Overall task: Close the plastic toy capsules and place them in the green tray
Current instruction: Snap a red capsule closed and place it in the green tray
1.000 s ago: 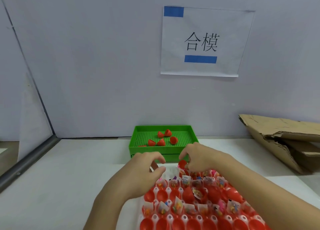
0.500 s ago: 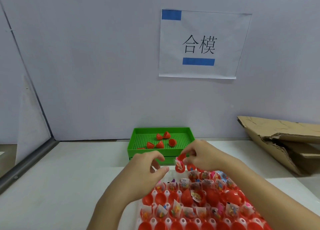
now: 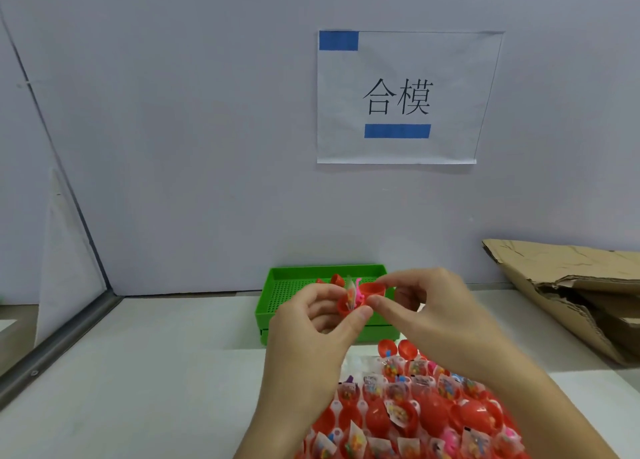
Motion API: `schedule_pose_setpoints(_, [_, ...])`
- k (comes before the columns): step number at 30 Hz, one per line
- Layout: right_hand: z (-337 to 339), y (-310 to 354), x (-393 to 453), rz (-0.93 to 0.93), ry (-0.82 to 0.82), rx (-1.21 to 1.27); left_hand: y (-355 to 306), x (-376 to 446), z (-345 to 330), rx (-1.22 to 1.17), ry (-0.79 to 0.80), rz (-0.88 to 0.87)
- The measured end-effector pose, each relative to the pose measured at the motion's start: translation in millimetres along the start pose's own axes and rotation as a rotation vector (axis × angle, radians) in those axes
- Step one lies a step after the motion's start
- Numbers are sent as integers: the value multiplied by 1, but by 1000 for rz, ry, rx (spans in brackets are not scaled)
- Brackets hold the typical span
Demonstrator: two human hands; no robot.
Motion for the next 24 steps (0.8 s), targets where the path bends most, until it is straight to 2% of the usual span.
schedule_pose_setpoints(15, [37, 23, -11, 13, -63, 50, -23, -14, -11, -44, 77, -73])
schedule_pose_setpoints(20, [35, 26, -12, 27, -10, 5, -24, -19, -19, 17, 88, -94])
schedule_pose_setpoints(24, [35, 35, -11, 74, 16, -1, -28, -24, -22, 131, 39, -161])
Point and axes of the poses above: each hand's wrist, its own x-axis towards the middle knuckle, its own z-axis out of the back of the hand, y = z × x, the point moved 8 cm from there along x, towards the middle knuckle, and after that the axes turned 14 degrees about z, right-handed, at the moved point
